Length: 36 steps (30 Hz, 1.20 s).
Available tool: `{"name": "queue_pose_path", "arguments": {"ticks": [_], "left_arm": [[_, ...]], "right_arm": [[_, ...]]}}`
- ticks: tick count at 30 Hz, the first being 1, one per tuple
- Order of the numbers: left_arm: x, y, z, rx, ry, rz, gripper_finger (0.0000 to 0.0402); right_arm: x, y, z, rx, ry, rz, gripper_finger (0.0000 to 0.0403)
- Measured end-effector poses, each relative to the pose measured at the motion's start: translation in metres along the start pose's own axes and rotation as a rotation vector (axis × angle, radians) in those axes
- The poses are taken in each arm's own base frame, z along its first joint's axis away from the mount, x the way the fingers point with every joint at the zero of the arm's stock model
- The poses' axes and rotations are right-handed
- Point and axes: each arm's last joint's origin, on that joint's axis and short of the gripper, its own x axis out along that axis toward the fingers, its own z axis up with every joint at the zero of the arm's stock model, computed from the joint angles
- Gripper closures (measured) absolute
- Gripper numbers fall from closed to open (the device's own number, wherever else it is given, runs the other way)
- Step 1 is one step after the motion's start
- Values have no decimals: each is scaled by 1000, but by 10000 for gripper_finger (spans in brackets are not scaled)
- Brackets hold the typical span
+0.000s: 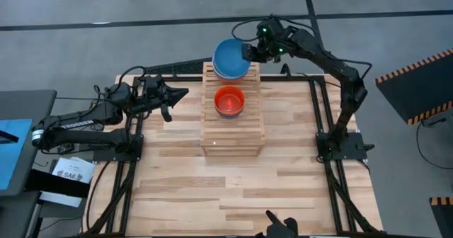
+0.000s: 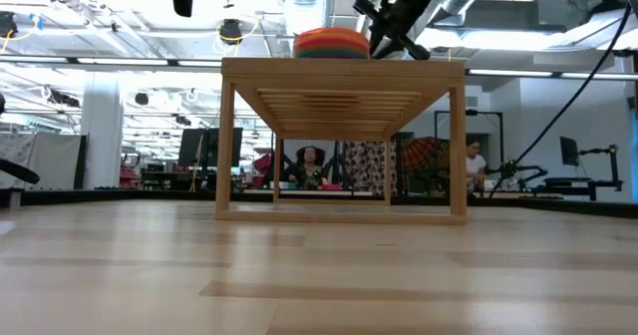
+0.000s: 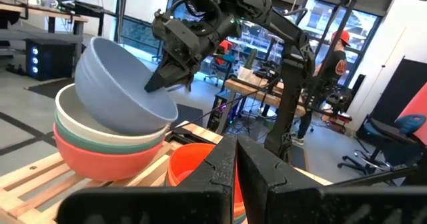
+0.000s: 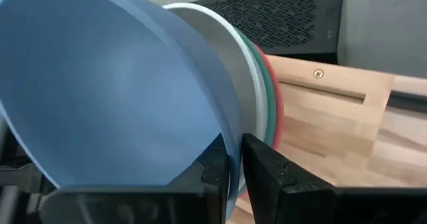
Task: Place and stack bowls onto a shelf
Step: Stack the big blue bowl on top of the big white bowl on the shelf, then return to Home Position
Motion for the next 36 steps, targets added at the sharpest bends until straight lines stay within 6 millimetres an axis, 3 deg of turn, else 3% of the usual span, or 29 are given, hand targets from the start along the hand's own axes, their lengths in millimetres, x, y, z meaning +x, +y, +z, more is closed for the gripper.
{"name": "queue_pose_path", "arguments": {"ticks": [12, 19, 26, 30, 36], "left_arm": [[0, 0, 0, -8, -1, 3, 401], [0, 0, 0, -16, -1, 4, 401], [0, 0, 0, -20, -1, 4, 401], [0, 0, 0, -27, -4, 14, 401], [0, 1, 0, -22, -9, 30, 401]], "right_arm": [[-20, 3, 3, -95, -48, 50, 319], [-22, 7, 2, -104, -64, 72, 232], [-29, 15, 13, -125, -209, 128, 153], [-39, 21, 11, -247, -246, 150, 148], [-53, 36, -14, -520, -205, 160, 148]]}}
